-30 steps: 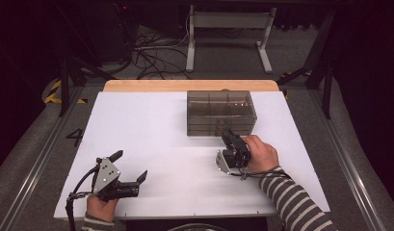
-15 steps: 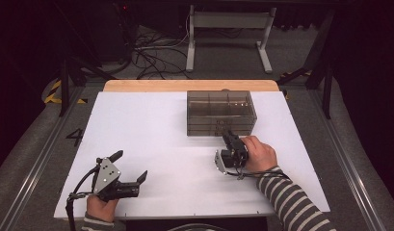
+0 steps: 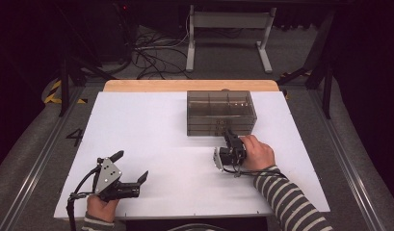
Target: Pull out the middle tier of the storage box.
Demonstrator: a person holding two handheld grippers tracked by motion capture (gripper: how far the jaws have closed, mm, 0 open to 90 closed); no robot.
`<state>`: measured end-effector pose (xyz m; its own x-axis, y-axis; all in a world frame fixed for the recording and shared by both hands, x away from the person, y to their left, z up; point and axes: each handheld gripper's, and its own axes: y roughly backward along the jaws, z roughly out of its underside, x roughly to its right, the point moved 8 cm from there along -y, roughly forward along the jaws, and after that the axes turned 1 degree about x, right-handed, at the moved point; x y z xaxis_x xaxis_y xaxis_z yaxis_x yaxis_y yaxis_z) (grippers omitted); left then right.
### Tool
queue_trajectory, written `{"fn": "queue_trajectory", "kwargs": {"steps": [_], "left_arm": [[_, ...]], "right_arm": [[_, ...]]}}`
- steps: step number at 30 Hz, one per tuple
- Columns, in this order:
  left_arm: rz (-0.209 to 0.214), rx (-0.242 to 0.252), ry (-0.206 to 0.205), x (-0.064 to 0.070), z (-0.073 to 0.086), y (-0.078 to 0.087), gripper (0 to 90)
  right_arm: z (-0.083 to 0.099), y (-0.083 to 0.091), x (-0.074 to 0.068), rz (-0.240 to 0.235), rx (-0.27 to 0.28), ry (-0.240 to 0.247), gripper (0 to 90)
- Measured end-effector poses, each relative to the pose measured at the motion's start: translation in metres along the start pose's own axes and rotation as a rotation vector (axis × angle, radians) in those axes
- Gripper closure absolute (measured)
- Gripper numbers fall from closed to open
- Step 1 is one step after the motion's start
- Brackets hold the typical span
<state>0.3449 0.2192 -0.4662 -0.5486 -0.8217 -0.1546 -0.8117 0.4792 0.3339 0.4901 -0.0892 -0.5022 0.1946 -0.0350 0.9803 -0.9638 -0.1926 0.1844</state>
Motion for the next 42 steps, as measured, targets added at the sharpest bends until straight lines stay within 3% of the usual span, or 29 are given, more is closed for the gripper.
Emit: {"fn": "queue_trajectory", "kwargs": {"steps": [3, 6, 14, 15, 20, 29, 42], "left_arm": [[0.0, -0.001, 0.0, 0.0, 0.0, 0.0, 1.6], [0.001, 0.0, 0.0, 0.0, 0.0, 0.0, 1.6], [0.001, -0.001, 0.001, 0.0, 0.0, -0.001, 1.6], [0.002, -0.001, 0.001, 0.0, 0.0, -0.001, 1.6], [0.001, -0.001, 0.003, 0.0, 0.0, 0.0, 1.6], [0.005, -0.003, 0.002, 0.0, 0.001, -0.001, 1.6], [0.01, -0.005, 0.004, 0.001, 0.001, -0.002, 1.6]], "right_arm": [[0.001, -0.002, -0.001, -0.003, -0.016, -0.006, 74.9], [-0.001, -0.005, 0.001, 0.002, -0.006, 0.02, 75.9], [-0.003, -0.009, 0.001, 0.006, -0.039, 0.0, 78.9], [-0.004, -0.01, 0.002, 0.013, -0.039, 0.024, 79.7], [-0.003, -0.009, 0.0, 0.009, -0.059, 0.005, 80.3], [-0.004, -0.01, 0.003, 0.005, -0.039, 0.023, 80.4], [-0.005, 0.001, 0.006, -0.013, -0.03, 0.002, 80.5]]}}
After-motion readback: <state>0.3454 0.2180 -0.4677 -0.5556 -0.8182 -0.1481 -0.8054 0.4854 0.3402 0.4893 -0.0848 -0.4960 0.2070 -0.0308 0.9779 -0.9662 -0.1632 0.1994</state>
